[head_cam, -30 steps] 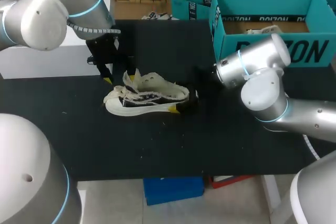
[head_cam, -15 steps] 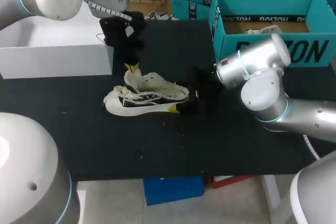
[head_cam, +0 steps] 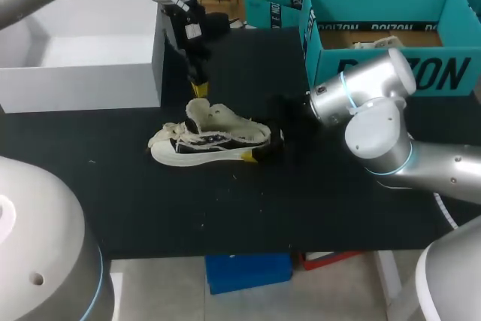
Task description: Take the shoe out of the shoebox, open the shoe tongue, remove and reinsert the insole, then place the shoe into the shoebox
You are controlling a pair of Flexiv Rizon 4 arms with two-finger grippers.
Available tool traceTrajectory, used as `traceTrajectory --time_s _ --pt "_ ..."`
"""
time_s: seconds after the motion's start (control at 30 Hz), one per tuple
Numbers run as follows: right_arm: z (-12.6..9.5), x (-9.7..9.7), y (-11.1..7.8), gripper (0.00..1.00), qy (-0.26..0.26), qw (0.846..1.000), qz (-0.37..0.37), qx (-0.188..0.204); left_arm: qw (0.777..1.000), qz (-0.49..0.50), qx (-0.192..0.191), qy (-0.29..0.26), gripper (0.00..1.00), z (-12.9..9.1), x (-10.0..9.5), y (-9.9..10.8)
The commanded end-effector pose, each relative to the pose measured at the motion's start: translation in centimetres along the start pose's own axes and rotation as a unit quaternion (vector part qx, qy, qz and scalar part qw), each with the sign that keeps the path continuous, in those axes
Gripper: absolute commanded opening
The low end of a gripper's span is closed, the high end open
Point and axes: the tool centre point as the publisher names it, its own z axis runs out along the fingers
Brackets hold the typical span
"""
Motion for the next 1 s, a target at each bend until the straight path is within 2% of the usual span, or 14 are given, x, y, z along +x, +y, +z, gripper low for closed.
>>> traceTrajectory --time_s 0.03,0.13,0.23,0.3,0.5,0.63,0.73,1.0 --pt "0.3 -0.1 -0.1 0.0 0.0 1.0 0.0 0.001 0.983 0.143 -0.102 0.051 0.0 -0.2 -0.8 -0.6" --pt "0.3 -0.1 -0.1 0.0 0.0 1.0 0.0 0.001 0.983 0.143 -0.102 0.051 0.0 -0.2 -0.8 -0.6" --pt "0.3 -0.1 -0.1 0.0 0.0 1.0 0.0 0.001 0.978 0.19 -0.083 0.018 0.0 0.3 0.3 -1.1" --pt "0.3 -0.1 -0.1 0.0 0.0 1.0 0.0 0.001 0.979 0.188 -0.077 0.011 0.0 0.8 0.5 -1.5" --pt "0.3 -0.1 -0.1 0.0 0.0 1.0 0.0 0.001 0.979 0.2 -0.027 -0.024 0.0 2.3 0.8 -1.9" --pt "0.3 -0.1 -0.1 0.0 0.0 1.0 0.0 0.001 0.979 0.202 0.004 -0.019 0.0 3.5 0.8 -1.9" --pt "0.3 -0.1 -0.1 0.0 0.0 1.0 0.0 0.001 0.981 0.193 0.013 -0.006 0.0 4.2 0.5 -1.7" --pt "0.3 -0.1 -0.1 0.0 0.0 1.0 0.0 0.001 0.981 0.193 0.013 -0.006 0.0 4.2 0.5 -1.7"
